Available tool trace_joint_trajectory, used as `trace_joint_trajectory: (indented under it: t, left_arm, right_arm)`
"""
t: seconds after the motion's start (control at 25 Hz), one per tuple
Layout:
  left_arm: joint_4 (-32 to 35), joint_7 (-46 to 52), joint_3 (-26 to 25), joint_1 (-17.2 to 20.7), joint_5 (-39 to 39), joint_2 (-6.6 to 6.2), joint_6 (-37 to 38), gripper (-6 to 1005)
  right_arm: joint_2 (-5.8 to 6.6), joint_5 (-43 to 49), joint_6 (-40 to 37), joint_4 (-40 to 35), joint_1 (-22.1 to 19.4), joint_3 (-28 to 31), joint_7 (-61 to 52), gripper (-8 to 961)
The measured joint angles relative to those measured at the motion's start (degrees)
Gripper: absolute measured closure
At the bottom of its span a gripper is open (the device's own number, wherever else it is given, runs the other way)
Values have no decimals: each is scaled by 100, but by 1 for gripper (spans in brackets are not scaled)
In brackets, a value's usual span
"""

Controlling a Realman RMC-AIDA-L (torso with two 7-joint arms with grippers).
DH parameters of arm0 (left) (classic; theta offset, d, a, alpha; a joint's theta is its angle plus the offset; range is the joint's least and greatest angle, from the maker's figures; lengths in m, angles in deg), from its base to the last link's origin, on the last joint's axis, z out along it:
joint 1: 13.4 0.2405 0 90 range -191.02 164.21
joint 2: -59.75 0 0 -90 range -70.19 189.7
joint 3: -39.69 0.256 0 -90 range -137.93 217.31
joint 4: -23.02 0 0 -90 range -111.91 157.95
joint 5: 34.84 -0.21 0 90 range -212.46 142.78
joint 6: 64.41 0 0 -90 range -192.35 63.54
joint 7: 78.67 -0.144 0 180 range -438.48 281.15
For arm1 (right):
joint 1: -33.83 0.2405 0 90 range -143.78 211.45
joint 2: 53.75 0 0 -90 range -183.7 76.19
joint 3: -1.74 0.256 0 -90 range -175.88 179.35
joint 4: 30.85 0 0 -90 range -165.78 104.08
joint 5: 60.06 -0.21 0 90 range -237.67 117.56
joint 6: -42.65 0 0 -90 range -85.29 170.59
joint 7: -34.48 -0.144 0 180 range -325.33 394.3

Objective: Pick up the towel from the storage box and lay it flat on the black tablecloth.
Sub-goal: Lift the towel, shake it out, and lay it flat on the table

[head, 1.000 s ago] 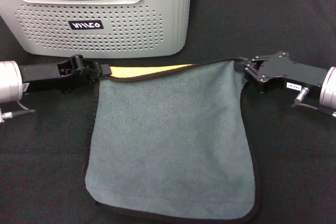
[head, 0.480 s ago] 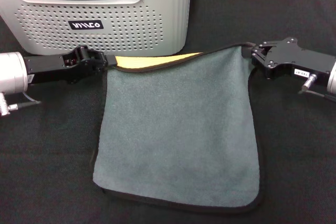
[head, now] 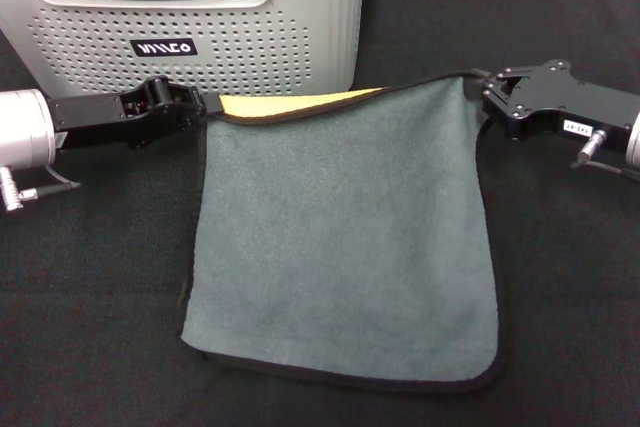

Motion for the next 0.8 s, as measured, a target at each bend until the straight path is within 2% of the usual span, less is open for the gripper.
trace_joint_trajectory:
  t: [0.8]
  left_arm:
    - [-23, -193, 0, -41, -14, 92, -196, 875]
  right_arm:
    - [-41, 31, 163, 56, 65, -15, 12, 950]
